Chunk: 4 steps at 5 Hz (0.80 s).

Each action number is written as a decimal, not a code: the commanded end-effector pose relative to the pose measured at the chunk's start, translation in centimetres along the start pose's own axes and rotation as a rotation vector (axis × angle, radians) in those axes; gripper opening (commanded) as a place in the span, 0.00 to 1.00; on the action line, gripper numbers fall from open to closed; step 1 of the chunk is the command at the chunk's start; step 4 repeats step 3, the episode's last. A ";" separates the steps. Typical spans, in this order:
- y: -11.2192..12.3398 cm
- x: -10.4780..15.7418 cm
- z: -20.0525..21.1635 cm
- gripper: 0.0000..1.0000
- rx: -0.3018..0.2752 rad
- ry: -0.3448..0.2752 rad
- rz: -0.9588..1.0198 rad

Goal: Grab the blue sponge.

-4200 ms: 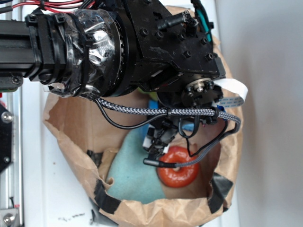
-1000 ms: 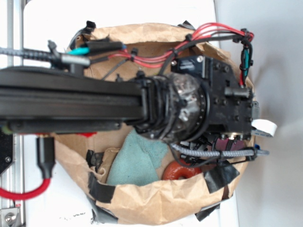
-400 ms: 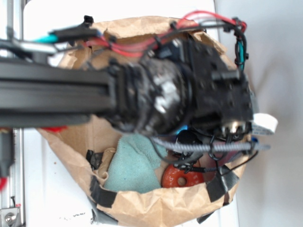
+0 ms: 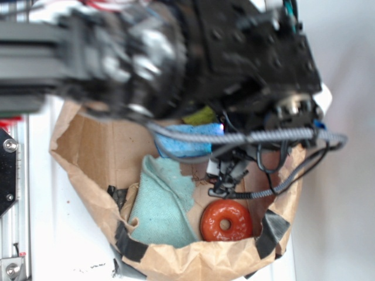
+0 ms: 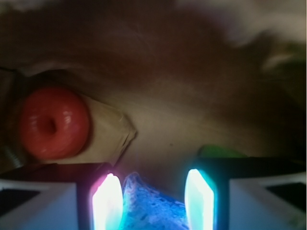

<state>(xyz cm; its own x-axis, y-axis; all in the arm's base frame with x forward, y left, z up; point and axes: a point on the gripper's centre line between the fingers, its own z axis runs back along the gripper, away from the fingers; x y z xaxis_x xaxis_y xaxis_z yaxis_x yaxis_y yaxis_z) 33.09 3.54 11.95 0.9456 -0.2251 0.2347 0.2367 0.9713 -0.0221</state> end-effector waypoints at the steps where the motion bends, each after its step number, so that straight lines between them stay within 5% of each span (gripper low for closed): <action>1: 0.4 -2.2 6.0 0.00 0.101 -0.026 0.045; 4: -0.1 -3.3 7.2 0.00 0.096 -0.014 0.095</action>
